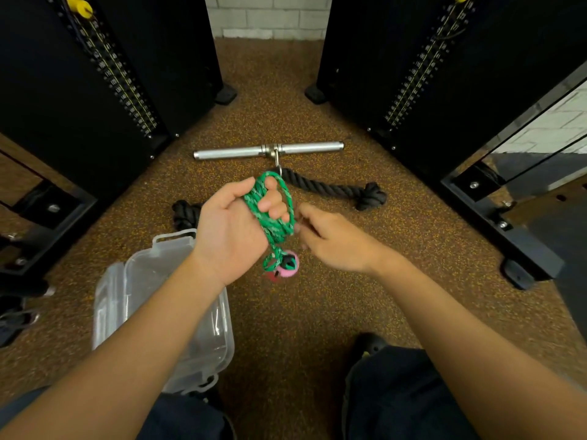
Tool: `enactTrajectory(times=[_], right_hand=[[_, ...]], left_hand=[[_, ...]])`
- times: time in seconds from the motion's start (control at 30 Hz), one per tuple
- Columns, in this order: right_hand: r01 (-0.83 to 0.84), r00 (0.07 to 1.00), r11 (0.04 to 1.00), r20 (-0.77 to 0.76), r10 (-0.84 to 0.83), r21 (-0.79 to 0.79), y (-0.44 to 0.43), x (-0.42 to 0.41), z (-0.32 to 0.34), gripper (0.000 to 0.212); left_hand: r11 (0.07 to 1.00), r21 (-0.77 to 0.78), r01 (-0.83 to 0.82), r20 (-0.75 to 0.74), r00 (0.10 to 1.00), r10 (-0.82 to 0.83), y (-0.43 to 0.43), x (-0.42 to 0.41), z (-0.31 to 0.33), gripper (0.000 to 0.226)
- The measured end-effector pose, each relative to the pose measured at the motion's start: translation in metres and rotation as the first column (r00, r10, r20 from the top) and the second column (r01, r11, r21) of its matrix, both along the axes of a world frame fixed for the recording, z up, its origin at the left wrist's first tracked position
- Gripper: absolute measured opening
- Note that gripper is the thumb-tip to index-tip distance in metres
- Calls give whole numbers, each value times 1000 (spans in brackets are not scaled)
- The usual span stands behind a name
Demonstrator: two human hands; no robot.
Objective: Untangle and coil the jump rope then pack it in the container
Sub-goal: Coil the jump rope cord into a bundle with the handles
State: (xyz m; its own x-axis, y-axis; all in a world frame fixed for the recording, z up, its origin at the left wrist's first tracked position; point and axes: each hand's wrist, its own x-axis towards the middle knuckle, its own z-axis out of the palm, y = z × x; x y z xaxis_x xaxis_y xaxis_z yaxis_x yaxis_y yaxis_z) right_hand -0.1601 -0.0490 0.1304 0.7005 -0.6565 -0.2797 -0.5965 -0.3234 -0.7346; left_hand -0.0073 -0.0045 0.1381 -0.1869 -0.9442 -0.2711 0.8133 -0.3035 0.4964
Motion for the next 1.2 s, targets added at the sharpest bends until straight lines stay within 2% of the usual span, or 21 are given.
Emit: enactTrajectory(times=[0.03,0.1,0.17,0.23,0.3,0.33,0.37,0.4,0.5,0.53,0.6,0.67,0.7,0.9,0.97,1.07,1.2], right_hand=[[-36,998,999,-43,36,13,2,1,-2,10],[-88,991,996,-100,90,26,7,3,-3,19],[-123,986,992,-111,124,15,11,4,-2,18],[-141,986,990,-90,139,-13,12,6,0,15],[-151,987,986,-70,147,-63,13,7,1,13],[-153,987,984,-60,148,-96,13,8,2,13],[-157,987,980,-48,152,-126,13,8,3,13],[-160,987,974,-36,156,-159,13,7,4,13],[-148,988,948,5,156,-282,11,5,6,14],[-138,988,938,22,153,-318,10,3,6,15],[-107,989,931,62,137,-350,10,2,8,16],[-67,987,930,112,115,-360,10,2,10,16],[-48,984,930,141,106,-365,11,3,11,17],[38,962,946,268,53,-322,17,7,14,22],[55,958,959,286,28,-279,16,6,16,17],[75,956,973,295,-8,-217,14,3,20,23],[44,950,976,312,25,-212,12,3,19,22]], left_hand=[[999,11,-52,30,998,52,0,1,0,12],[990,26,-141,135,981,136,-3,3,-3,7],[976,27,-216,329,924,195,-4,4,-7,12],[975,46,-218,586,796,151,-4,4,-15,14],[991,91,-96,822,570,-20,-2,2,-18,28],[994,110,-25,883,461,-87,-1,1,-19,38],[991,128,37,907,399,-132,0,-2,-17,44],[986,139,93,909,383,-165,2,-5,-14,47],[955,189,228,855,439,-275,6,-12,-3,50],[947,194,256,863,414,-289,7,-12,-3,52],[938,191,289,878,376,-295,5,-10,-3,65],[922,180,343,878,367,-308,3,-5,-4,84],[913,181,366,872,369,-321,3,-4,-3,87],[858,211,468,808,410,-423,3,0,3,70],[824,221,521,810,372,-453,4,3,5,70],[763,219,608,832,292,-471,6,5,7,76],[681,192,707,774,318,-548,8,9,7,73]])
